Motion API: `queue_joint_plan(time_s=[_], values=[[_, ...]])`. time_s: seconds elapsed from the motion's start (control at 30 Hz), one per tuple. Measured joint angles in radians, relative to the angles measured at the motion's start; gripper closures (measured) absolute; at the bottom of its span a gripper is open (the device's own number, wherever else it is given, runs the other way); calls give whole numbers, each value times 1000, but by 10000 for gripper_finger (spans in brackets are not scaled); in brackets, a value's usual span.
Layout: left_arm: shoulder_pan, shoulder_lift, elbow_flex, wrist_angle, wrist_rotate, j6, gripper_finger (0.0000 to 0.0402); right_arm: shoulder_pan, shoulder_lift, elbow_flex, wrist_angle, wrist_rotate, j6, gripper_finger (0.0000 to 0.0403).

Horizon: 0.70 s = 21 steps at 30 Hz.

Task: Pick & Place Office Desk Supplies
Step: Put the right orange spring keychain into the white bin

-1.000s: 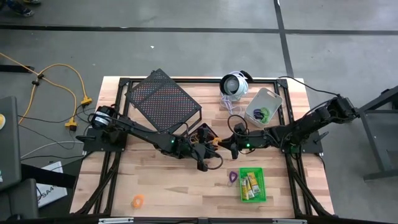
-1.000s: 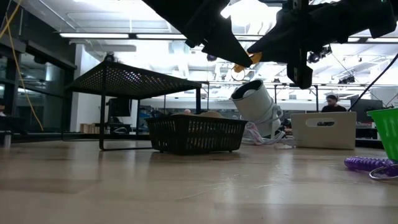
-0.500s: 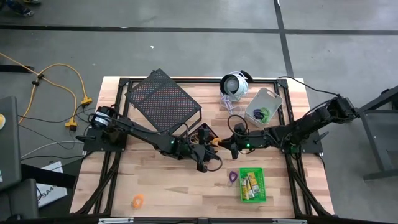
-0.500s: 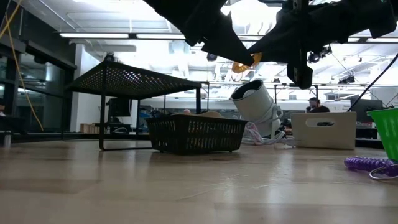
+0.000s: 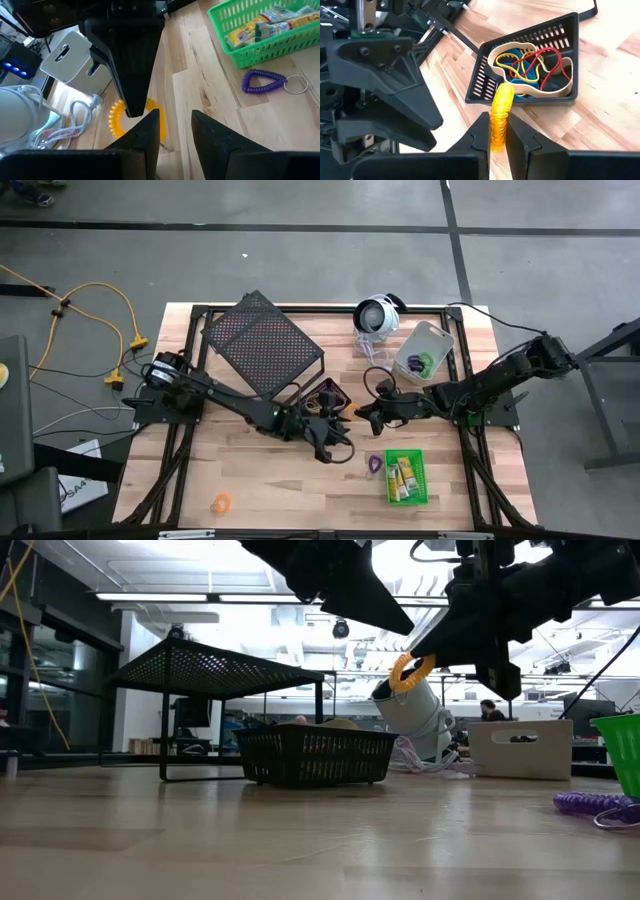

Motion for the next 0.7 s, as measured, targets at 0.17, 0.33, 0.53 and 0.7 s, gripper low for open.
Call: queue_joint_plan(time_s=[0.17, 0.33, 0.53, 0.7], values=[[0, 0, 0, 6, 0, -1, 295, -16, -10, 0, -14, 0, -52, 378], [0, 0, 0, 5, 0, -1, 295, -66, -91, 0, -126, 3, -104, 378], [0, 0, 0, 5, 0, -5, 295, -137, -254, 0, -353, 13, -106, 378], [0, 0, 0, 4, 0, -10, 295, -196, -405, 0, -507, 15, -119, 378]])
